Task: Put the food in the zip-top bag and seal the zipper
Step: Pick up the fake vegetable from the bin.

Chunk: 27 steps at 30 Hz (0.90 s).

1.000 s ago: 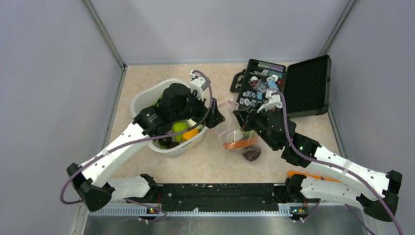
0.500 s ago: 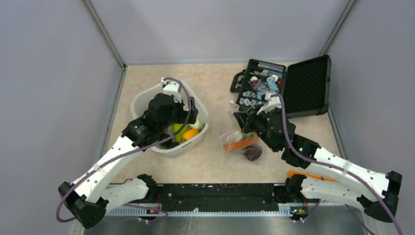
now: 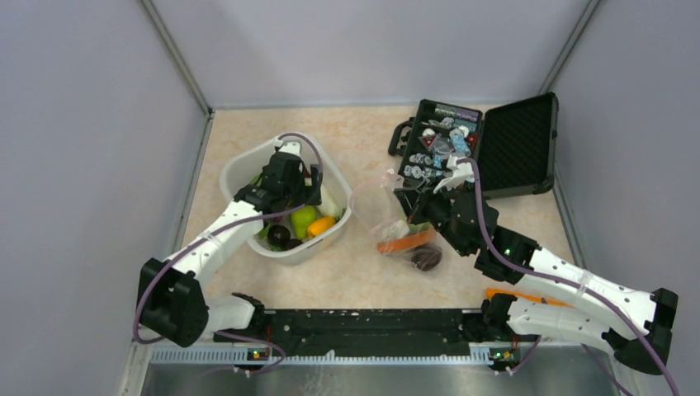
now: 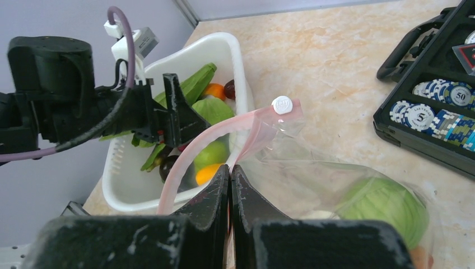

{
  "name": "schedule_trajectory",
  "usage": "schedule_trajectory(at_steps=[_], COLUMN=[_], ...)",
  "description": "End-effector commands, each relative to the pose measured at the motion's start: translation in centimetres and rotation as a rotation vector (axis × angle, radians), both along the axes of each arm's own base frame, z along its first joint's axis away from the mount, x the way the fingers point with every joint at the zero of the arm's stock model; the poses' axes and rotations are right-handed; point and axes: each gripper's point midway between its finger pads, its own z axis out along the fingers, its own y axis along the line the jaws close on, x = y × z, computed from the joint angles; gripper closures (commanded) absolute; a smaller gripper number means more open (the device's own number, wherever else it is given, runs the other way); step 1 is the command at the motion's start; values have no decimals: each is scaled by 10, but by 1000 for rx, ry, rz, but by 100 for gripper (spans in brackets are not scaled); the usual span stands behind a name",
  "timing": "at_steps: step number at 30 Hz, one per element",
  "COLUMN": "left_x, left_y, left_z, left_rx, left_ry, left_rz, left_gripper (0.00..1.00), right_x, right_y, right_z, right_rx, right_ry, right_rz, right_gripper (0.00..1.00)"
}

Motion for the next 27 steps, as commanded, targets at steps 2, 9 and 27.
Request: schedule_trajectory(at_steps=[2,9,27], left_x=[35,48,48], left_y=[11,31,29], left_z=[-2,-19,-60], left_rx=[55,166,225], left_ry=[-54,-55,46], left_rz=[106,201,174], left_gripper=[1,1,19], right_x=[3,3,2], right_y=[-5,-6,-5], right_z=[19,19,17], right_rx=[50,49,53], right_ry=[-32,-26,-20], right_rz=[-25,-25,-23], right_gripper=[100,100,100])
